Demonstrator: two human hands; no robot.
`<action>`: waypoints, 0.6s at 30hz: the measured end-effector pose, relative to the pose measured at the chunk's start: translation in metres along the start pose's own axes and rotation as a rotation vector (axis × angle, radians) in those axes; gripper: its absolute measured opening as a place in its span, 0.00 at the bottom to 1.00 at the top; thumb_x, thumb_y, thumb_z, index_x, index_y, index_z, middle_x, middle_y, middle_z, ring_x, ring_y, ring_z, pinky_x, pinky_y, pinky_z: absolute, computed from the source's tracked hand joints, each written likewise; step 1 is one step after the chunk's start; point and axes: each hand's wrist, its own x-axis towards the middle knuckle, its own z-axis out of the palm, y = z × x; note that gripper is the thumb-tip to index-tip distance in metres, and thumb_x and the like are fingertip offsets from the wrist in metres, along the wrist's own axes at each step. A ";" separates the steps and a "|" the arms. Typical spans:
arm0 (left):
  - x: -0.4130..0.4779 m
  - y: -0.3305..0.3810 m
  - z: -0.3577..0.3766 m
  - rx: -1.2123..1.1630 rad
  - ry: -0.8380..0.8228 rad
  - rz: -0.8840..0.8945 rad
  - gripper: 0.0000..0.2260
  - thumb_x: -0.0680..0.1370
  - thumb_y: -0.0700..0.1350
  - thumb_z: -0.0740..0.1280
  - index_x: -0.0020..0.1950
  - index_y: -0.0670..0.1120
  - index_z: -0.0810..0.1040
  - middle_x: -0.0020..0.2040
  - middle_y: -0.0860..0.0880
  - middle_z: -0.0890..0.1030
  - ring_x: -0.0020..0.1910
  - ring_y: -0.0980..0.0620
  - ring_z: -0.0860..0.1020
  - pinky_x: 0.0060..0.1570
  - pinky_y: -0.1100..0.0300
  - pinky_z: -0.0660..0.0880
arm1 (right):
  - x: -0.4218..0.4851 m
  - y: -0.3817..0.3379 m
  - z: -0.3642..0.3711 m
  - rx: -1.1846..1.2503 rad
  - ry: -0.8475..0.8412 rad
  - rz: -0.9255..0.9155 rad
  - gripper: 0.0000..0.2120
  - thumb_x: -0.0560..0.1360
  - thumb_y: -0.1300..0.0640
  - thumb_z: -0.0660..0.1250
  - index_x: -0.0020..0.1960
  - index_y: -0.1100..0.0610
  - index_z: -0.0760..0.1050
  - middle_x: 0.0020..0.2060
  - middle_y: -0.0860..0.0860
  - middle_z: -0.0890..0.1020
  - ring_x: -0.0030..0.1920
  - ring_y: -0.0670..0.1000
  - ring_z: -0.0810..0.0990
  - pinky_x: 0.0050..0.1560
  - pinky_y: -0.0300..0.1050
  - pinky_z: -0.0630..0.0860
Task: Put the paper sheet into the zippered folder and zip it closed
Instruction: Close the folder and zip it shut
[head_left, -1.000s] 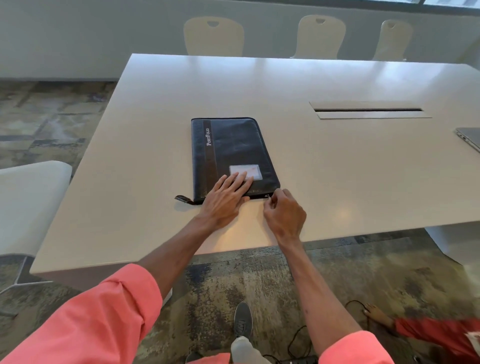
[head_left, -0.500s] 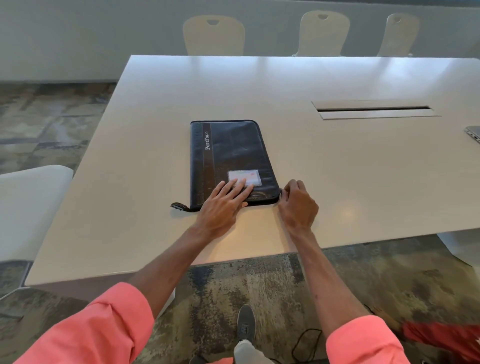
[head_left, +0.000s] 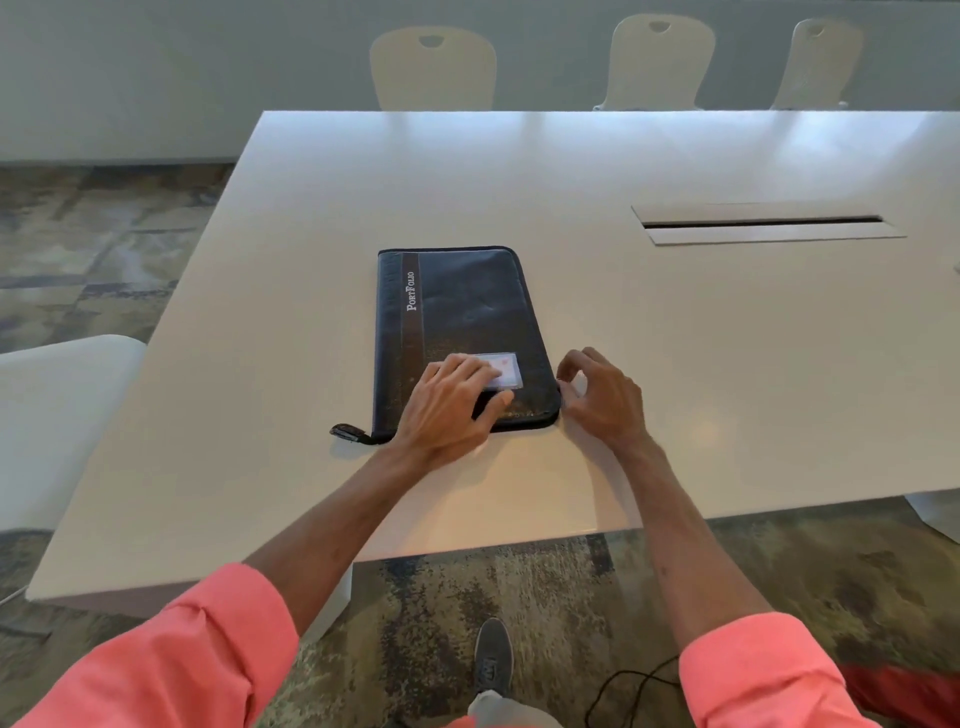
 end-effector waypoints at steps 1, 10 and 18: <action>0.011 0.004 0.002 -0.014 0.012 -0.018 0.22 0.87 0.62 0.60 0.73 0.50 0.79 0.71 0.51 0.80 0.71 0.51 0.75 0.71 0.45 0.74 | 0.003 0.002 -0.002 0.005 -0.042 -0.036 0.03 0.81 0.53 0.71 0.52 0.46 0.77 0.51 0.42 0.79 0.44 0.50 0.80 0.44 0.46 0.74; 0.092 0.021 0.032 0.030 -0.268 0.085 0.20 0.91 0.56 0.52 0.81 0.57 0.72 0.88 0.49 0.61 0.88 0.46 0.54 0.86 0.39 0.54 | 0.004 0.022 -0.006 0.105 -0.138 -0.111 0.07 0.77 0.52 0.75 0.45 0.46 0.76 0.44 0.40 0.80 0.38 0.45 0.79 0.43 0.50 0.81; 0.087 0.019 0.042 -0.004 -0.227 0.091 0.17 0.91 0.53 0.54 0.77 0.52 0.72 0.85 0.48 0.66 0.87 0.45 0.59 0.85 0.41 0.57 | 0.004 0.017 0.008 0.076 0.056 -0.017 0.09 0.79 0.51 0.75 0.48 0.48 0.74 0.49 0.41 0.79 0.40 0.49 0.79 0.41 0.48 0.77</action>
